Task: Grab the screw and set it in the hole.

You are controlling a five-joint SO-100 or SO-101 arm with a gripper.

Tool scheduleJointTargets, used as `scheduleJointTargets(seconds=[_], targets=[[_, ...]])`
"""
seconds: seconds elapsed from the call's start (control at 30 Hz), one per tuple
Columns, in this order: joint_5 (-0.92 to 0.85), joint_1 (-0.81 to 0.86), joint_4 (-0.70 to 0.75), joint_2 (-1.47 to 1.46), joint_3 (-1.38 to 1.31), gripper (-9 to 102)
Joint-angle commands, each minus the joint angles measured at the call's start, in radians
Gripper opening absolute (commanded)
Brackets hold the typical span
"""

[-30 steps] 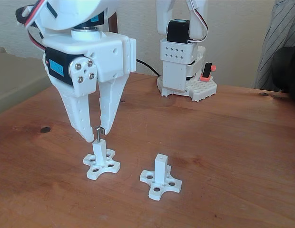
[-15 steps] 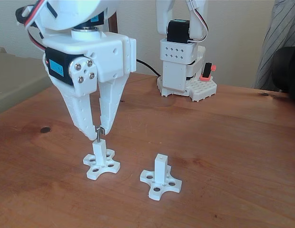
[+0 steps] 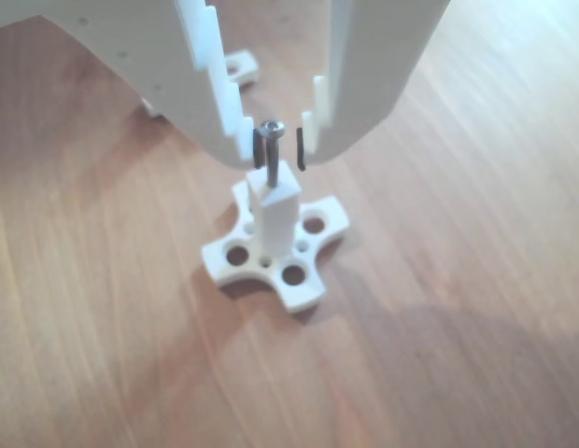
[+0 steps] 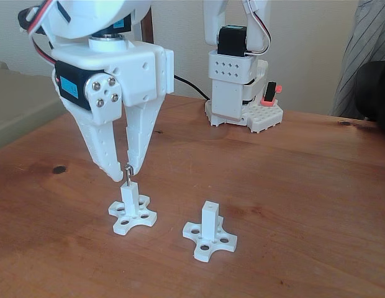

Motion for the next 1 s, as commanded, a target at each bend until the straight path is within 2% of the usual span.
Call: scheduleJointTargets(seconds=[0.0, 0.7, 0.97], targets=[[-0.011, -0.014, 0.003, 0.06, -0.069, 3], [-0.006, -0.026, 0.006, 0.057, -0.074, 1], [-0.006, -0.021, -0.002, 0.055, -0.077, -3]])
